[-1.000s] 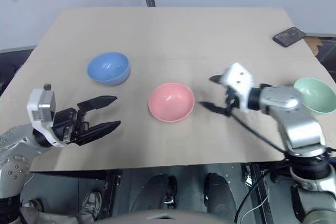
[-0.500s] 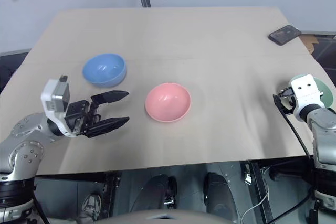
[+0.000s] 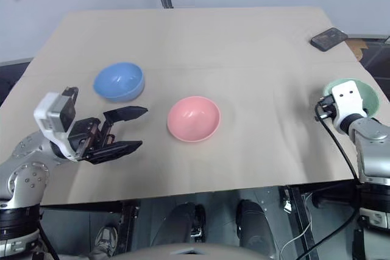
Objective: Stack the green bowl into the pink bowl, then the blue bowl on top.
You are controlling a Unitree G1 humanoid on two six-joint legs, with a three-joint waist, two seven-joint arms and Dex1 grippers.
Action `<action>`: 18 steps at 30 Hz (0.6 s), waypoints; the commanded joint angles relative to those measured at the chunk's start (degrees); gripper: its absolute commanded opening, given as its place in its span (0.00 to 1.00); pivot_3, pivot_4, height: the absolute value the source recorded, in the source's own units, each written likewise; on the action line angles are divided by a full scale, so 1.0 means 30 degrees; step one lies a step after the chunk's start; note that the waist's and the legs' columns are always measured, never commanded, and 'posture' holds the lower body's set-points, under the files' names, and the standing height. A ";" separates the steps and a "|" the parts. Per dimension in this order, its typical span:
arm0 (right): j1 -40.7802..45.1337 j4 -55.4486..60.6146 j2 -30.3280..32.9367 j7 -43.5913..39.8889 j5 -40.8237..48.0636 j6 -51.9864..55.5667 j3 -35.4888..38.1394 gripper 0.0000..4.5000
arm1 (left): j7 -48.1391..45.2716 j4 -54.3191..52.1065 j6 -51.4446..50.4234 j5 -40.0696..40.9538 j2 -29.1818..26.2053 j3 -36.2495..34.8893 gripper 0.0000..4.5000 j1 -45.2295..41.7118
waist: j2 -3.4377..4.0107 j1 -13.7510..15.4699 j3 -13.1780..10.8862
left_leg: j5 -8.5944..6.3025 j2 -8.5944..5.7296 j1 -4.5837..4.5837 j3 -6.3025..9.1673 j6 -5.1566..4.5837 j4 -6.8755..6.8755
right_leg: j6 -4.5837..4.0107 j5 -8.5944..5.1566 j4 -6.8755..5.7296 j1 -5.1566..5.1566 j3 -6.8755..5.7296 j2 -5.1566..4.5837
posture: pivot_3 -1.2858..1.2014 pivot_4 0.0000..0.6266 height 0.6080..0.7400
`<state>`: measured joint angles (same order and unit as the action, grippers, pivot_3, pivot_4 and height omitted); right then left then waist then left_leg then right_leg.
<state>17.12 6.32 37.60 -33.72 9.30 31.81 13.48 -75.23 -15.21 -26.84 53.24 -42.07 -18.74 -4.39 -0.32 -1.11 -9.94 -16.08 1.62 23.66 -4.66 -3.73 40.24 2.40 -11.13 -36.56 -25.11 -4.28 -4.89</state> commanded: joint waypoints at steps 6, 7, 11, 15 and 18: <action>0.3525 0.8132 -0.1825 -0.4087 0.5043 0.1387 -0.6120 0.01 | 0.3120 0.0345 0.0979 -0.1420 0.0901 -0.1158 1.00 0.0455 | -0.0037 0.0399 0.0021 | -0.0003 0.0034 0.0009 0.0020 -0.0001 0.0002 | -0.0012 0.0002 0.0005 0.0004 -0.0043 0.0004 | 0.52 0.24 1.00; 0.3839 0.8130 -0.2005 -0.4377 0.4936 0.1216 -0.6950 0.01 | 0.3782 0.0475 0.1171 -0.1819 0.1065 -0.1190 1.00 0.0408 | -0.0047 0.0465 0.0027 | -0.0008 0.0005 0.0012 0.0025 -0.0011 0.0003 | -0.0014 0.0005 0.0015 0.0008 -0.0048 -0.0019 | 0.52 0.24 1.00; 0.4877 0.6241 -0.2566 -0.6244 0.3435 -0.0922 -1.0237 0.01 | 0.6414 0.1188 0.2002 -0.3766 0.1476 -0.1230 1.00 -0.0084 | -0.0063 0.0642 0.0031 | -0.0017 -0.0036 0.0029 0.0034 -0.0030 0.0011 | -0.0017 0.0010 0.0022 0.0007 -0.0051 -0.0044 | 0.52 0.24 1.00; 0.5395 0.4368 -0.2853 -0.7647 0.2623 -0.2647 -1.1611 0.09 | 0.8096 0.1846 0.2570 -0.4923 0.1561 -0.1418 1.00 -0.0848 | -0.0070 0.0621 0.0034 | -0.0016 -0.0049 0.0032 0.0050 -0.0028 0.0015 | -0.0017 0.0010 0.0025 0.0017 -0.0079 -0.0045 | 0.52 0.24 1.00; 0.5872 0.3020 -0.2984 -0.8237 0.2074 -0.3475 -1.1867 0.31 | 0.9190 0.1672 0.2756 -0.5515 0.1654 -0.1533 1.00 -0.0979 | -0.0070 0.0564 0.0034 | -0.0013 -0.0044 0.0023 0.0042 -0.0024 0.0014 | -0.0016 0.0012 0.0018 0.0015 -0.0076 -0.0041 | 0.52 0.24 1.00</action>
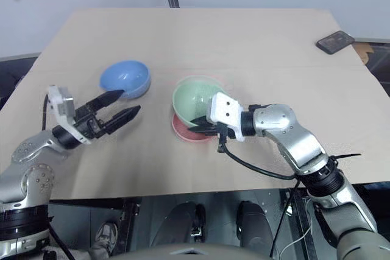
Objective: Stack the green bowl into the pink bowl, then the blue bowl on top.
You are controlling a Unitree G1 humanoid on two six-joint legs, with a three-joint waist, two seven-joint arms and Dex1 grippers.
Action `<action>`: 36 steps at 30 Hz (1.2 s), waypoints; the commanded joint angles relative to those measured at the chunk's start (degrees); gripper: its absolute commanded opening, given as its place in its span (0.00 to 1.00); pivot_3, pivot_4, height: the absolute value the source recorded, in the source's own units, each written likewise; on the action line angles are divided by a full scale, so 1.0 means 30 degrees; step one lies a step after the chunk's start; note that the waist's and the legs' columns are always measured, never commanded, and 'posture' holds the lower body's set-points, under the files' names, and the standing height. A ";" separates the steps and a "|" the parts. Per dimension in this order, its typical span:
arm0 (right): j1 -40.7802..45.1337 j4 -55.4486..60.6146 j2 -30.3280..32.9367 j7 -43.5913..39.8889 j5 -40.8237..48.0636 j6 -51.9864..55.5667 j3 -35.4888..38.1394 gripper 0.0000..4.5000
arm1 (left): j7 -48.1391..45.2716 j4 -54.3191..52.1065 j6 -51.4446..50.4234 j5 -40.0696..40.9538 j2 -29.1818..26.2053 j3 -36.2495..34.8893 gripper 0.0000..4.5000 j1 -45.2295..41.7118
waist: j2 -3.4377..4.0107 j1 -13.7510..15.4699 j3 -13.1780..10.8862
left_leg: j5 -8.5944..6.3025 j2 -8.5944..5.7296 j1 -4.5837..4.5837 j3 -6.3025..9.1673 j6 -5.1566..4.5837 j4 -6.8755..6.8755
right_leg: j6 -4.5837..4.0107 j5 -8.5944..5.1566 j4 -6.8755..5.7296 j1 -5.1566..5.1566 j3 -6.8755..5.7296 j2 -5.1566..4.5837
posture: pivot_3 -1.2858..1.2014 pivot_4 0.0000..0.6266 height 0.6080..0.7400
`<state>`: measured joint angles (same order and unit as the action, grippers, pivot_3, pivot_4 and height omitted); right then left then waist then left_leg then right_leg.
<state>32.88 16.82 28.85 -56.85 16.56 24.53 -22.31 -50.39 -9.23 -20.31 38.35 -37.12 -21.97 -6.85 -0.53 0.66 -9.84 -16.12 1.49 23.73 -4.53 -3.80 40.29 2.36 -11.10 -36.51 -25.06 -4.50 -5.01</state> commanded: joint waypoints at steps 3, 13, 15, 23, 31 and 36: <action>0.0622 -0.0607 -0.0001 -0.0835 -0.0290 -0.1274 0.0355 0.59 | 0.2290 -0.1048 0.1274 -0.2521 -0.0090 0.0052 1.00 0.0350 | -0.0001 -0.0042 0.0000 | 0.0001 0.0005 -0.0001 -0.0002 0.0002 0.0000 | 0.0000 0.0000 -0.0001 -0.0001 0.0000 0.0003 | 0.52 0.24 1.00; -0.0916 0.2310 0.0780 0.1927 0.3776 0.1255 0.7062 0.99 | 0.8693 -0.3875 -0.5065 -0.8328 -0.1893 0.3121 1.00 -0.1905 | -0.0023 0.0182 0.0005 | -0.0001 -0.0010 0.0007 0.0079 0.0003 0.0000 | -0.0001 0.0002 0.0005 0.0039 -0.0078 -0.0035 | 0.52 0.24 1.00; -0.1224 0.2338 0.1160 0.2216 0.3720 0.1185 0.7653 0.99 | 0.8405 -0.3566 -0.5491 -0.9643 -0.2908 0.4758 1.00 -0.2909 | -0.0021 0.0104 0.0004 | -0.0001 -0.0020 0.0003 0.0084 0.0004 0.0000 | -0.0002 0.0001 0.0002 0.0047 -0.0083 -0.0027 | 0.52 0.24 1.00; -0.1085 0.1473 0.1548 0.2966 0.2972 0.0259 0.8017 1.00 | 0.6913 -0.0452 -0.5251 -1.3827 -0.4883 0.9856 0.88 -0.6168 | -0.0013 -0.0109 -0.0001 | 0.0011 -0.0048 -0.0002 0.0011 0.0021 -0.0007 | 0.0002 -0.0002 -0.0029 -0.0005 -0.0016 0.0013 | 0.52 0.24 1.00; -0.1091 0.1414 0.1690 0.3299 0.2742 -0.0025 0.8171 1.00 | 0.5673 0.1029 -0.4461 -1.4522 -0.4216 1.0646 0.08 -0.7340 | -0.0033 0.0058 -0.0013 | 0.0010 -0.0033 0.0025 0.0014 0.0017 -0.0005 | 0.0005 -0.0004 -0.0026 -0.0015 -0.0015 0.0003 | 0.52 0.24 1.00; -0.1546 0.1623 0.1992 0.3262 0.3106 -0.0118 0.8814 1.00 | 0.4935 0.0385 -0.3295 -1.4150 -0.3854 1.0017 0.01 -0.7684 | -0.0045 0.0055 -0.0020 | 0.0010 -0.0031 0.0030 0.0017 0.0015 -0.0003 | 0.0006 -0.0003 -0.0025 -0.0016 -0.0014 0.0000 | 0.52 0.24 1.00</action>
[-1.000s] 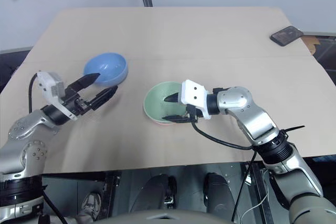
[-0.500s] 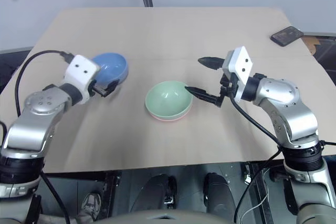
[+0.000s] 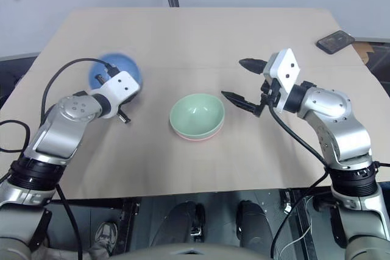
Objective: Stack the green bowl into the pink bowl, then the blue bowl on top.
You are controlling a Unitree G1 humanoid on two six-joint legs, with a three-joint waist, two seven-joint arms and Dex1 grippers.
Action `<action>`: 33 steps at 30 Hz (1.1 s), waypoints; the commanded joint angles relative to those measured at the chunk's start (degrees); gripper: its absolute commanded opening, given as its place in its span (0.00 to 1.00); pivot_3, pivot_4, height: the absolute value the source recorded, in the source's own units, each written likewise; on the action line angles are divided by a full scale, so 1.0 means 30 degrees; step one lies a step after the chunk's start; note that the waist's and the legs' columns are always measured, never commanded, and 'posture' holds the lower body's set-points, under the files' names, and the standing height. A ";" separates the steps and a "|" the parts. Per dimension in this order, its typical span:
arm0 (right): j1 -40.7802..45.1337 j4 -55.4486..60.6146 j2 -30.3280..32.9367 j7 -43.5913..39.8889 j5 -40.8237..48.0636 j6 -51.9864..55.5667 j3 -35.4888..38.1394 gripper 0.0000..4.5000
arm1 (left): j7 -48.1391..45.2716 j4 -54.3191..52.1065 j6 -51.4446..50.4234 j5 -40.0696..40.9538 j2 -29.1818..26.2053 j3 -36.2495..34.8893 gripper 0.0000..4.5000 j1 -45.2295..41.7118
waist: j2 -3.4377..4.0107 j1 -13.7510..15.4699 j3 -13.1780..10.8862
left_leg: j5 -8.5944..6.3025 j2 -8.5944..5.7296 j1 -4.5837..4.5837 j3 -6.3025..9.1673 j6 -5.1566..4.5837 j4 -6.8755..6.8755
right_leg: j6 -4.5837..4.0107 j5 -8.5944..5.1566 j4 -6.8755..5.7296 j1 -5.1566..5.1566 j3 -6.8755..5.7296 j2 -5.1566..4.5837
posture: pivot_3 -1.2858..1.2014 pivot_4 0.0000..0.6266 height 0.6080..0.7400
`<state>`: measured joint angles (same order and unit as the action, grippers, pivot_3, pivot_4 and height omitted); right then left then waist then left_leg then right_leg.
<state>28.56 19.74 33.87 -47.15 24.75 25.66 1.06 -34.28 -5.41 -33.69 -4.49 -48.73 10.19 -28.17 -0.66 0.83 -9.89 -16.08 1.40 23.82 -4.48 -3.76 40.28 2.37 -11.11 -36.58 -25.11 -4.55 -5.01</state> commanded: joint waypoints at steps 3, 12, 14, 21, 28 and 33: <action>-0.0493 0.0757 0.0484 0.0066 0.0636 -0.0546 0.1567 1.00 | -0.1954 -0.1881 0.3064 0.1960 0.0490 -0.1663 0.01 -0.0669 | -0.0007 0.0016 -0.0004 | 0.0000 0.0006 0.0002 0.0002 0.0000 0.0001 | -0.0001 0.0001 0.0000 0.0000 -0.0001 -0.0003 | 0.52 0.24 1.00; -0.2005 0.0744 0.1449 0.0815 0.0518 -0.0927 0.3643 1.00 | -0.8508 -0.5655 0.6234 0.7685 0.0932 -0.1730 0.01 -0.0678 | -0.0012 -0.0041 -0.0008 | 0.0001 0.0009 -0.0020 -0.0014 -0.0001 0.0003 | -0.0002 0.0001 -0.0005 0.0007 0.0011 -0.0007 | 0.52 0.24 1.00; -0.2193 0.0826 0.1514 0.0957 0.0448 -0.1016 0.3779 1.00 | -0.9390 -0.5527 0.6556 0.7943 0.1019 -0.1358 0.01 -0.0644 | -0.0010 -0.0064 -0.0006 | 0.0005 -0.0008 -0.0049 -0.0041 0.0005 0.0003 | 0.0002 -0.0002 -0.0030 0.0007 0.0043 0.0015 | 0.52 0.24 1.00; -0.2865 0.1267 0.1520 0.1485 0.0445 -0.1045 0.3890 1.00 | -1.1956 -0.4519 0.6701 0.9361 0.1021 -0.1358 0.59 -0.0959 | -0.0011 -0.0018 -0.0007 | 0.0002 -0.0003 -0.0038 -0.0043 0.0000 0.0012 | 0.0004 -0.0003 -0.0027 0.0003 0.0060 0.0018 | 0.52 0.24 1.00; -0.4215 0.1324 0.1476 0.1609 0.0382 -0.1244 0.3851 1.00 | -0.8880 -0.4398 0.4693 1.0128 0.1680 -0.3730 0.97 -0.0440 | -0.0015 -0.0003 -0.0008 | 0.0001 0.0007 -0.0034 -0.0029 -0.0005 0.0016 | 0.0007 -0.0003 -0.0024 0.0007 0.0057 0.0011 | 0.52 0.24 1.00; -0.5630 0.0731 0.2652 -0.0495 0.0475 -0.1367 0.3358 1.00 | -0.5532 -0.4512 0.3991 1.0750 0.3144 -0.7301 0.97 0.3800 | 0.0001 -0.0152 -0.0001 | -0.0001 0.0038 -0.0061 -0.0065 -0.0007 0.0011 | 0.0007 -0.0003 -0.0035 0.0005 0.0105 0.0014 | 0.52 0.24 1.00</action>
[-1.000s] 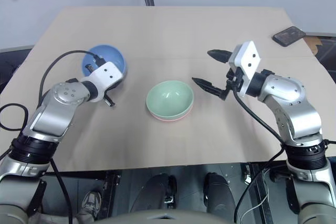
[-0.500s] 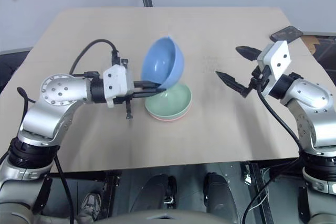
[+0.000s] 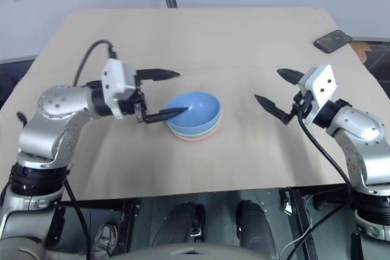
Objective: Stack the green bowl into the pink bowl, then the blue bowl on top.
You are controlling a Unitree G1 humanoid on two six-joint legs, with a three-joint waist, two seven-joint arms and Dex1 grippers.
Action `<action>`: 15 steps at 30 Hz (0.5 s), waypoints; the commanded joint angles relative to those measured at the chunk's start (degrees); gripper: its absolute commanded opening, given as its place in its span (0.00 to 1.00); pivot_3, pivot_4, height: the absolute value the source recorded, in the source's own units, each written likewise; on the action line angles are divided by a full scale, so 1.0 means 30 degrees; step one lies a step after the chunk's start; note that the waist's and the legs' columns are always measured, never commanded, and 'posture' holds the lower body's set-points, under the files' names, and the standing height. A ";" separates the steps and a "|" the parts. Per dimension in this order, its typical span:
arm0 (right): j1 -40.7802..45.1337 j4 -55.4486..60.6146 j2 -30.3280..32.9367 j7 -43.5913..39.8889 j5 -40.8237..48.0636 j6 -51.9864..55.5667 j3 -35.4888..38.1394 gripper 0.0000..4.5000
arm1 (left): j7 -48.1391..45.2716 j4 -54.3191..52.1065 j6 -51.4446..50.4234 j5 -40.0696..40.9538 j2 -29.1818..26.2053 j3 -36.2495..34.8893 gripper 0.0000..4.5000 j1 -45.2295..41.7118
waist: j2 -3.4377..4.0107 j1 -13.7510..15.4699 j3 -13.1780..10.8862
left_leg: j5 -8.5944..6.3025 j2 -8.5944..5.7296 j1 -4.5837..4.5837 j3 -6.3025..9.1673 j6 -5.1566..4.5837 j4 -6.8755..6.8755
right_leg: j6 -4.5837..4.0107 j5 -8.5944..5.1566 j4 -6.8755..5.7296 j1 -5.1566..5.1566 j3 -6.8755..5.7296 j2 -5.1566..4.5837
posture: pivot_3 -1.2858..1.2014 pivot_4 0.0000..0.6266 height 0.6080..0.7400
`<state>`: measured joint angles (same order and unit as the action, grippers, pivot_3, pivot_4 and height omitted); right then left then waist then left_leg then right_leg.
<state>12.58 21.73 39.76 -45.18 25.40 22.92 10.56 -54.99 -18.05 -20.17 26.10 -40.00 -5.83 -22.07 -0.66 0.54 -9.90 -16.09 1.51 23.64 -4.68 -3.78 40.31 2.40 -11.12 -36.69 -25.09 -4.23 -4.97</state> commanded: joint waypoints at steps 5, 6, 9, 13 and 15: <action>-0.1859 -0.0414 0.1741 -0.3478 0.1152 -0.0478 0.0702 1.00 | 0.1539 -0.1433 -0.0906 0.1986 0.0189 -0.4354 0.97 0.5376 | -0.0019 0.0142 -0.0008 | -0.0001 0.0015 0.0003 0.0019 -0.0002 0.0009 | -0.0002 -0.0002 0.0001 0.0007 -0.0032 -0.0006 | 0.52 0.24 1.00; -0.2295 -0.0377 0.1944 -0.3628 0.1128 -0.0608 0.1088 1.00 | 0.1799 -0.1668 -0.0642 0.1548 0.0054 -0.4734 0.97 0.6007 | -0.0020 0.0185 -0.0007 | -0.0003 0.0008 0.0001 0.0026 -0.0004 0.0009 | -0.0003 -0.0002 0.0003 0.0013 -0.0037 -0.0012 | 0.52 0.24 1.00; -0.3578 -0.0275 0.2647 -0.3884 0.1356 -0.0559 0.2578 1.00 | 0.2052 -0.2614 -0.0563 0.1477 -0.0265 -0.5895 0.97 0.7731 | -0.0020 0.0186 -0.0007 | -0.0010 0.0002 0.0016 0.0041 -0.0013 0.0009 | -0.0007 -0.0002 0.0033 0.0023 -0.0056 -0.0028 | 0.52 0.24 1.00; -0.5873 -0.0177 0.3916 -0.5027 0.1615 -0.0390 0.5053 1.00 | 0.1725 -0.3604 -0.1092 0.1964 -0.0876 -0.7563 0.97 1.0156 | -0.0019 0.0157 -0.0005 | -0.0012 0.0002 0.0012 0.0036 -0.0015 0.0008 | -0.0033 -0.0019 0.0040 0.0023 -0.0051 -0.0031 | 0.52 0.24 1.00; -0.6329 -0.0273 0.4205 -0.5309 0.1770 -0.0360 0.5568 1.00 | 0.1314 -0.3920 -0.1328 0.2272 -0.1158 -0.7835 0.97 1.1010 | -0.0018 0.0131 -0.0002 | -0.0013 0.0008 -0.0003 0.0037 -0.0014 0.0007 | -0.0067 -0.0044 0.0037 0.0031 -0.0054 -0.0026 | 0.52 0.24 1.00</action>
<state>-6.18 19.74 51.57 -59.97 29.47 22.22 24.33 -50.12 -26.92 -23.75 31.61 -42.43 -27.23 10.21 -0.71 0.93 -9.90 -16.13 1.56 23.61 -4.57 -3.82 40.33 2.22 -11.28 -36.59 -24.99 -4.39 -5.03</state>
